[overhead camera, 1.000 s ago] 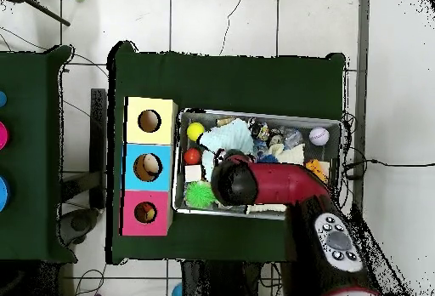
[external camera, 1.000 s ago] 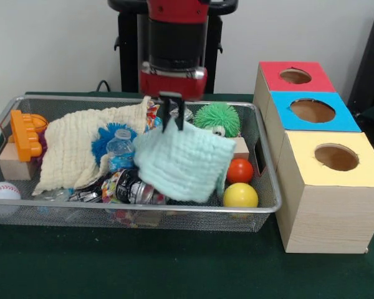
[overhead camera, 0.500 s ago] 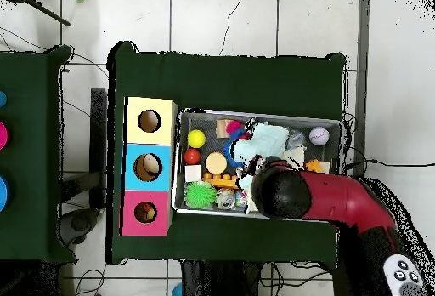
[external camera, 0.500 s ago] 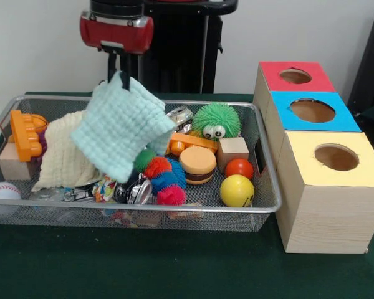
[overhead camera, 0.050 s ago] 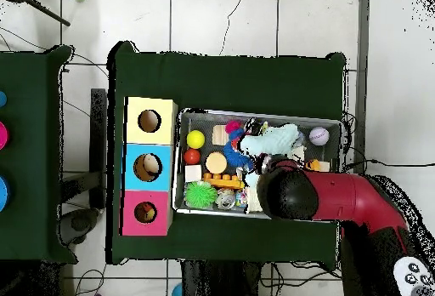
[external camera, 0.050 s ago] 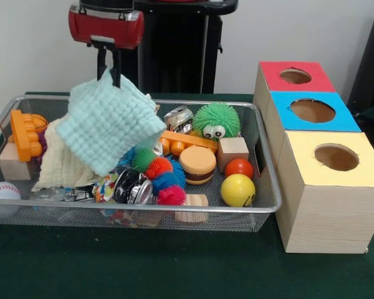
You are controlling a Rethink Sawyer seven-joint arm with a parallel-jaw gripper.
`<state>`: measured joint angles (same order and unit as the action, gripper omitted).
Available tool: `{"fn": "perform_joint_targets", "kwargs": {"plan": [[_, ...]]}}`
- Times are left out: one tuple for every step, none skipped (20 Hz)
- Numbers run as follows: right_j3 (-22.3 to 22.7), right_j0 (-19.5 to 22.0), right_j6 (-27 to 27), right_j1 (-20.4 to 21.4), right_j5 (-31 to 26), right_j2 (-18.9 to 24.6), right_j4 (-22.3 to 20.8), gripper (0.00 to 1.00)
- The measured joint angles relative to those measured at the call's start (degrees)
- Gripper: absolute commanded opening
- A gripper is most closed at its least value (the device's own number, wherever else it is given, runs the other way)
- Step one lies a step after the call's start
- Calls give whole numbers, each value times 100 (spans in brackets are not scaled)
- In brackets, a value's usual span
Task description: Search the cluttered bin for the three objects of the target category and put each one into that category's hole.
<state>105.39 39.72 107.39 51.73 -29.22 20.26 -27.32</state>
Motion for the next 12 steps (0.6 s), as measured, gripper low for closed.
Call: {"fn": "perform_joint_targets", "kwargs": {"plan": [[1,26,-4,0,0,56,-43,0],[2,45,-4,1,0,99,-84,0],[4,62,-4,1,0,138,-119,0],[5,78,-4,0,0,176,-153,0],[9,98,-4,1,0,221,-194,0],[10,111,-4,1,0,249,-216,0],[18,153,-4,0,0,331,-265,0],[22,178,-4,1,-1,370,-279,0],[25,206,-4,1,-12,408,-291,0],[31,235,-4,6,-22,445,-293,0],[42,277,-4,19,-46,495,-294,0],[64,356,-7,55,-98,584,-296,0]]}}
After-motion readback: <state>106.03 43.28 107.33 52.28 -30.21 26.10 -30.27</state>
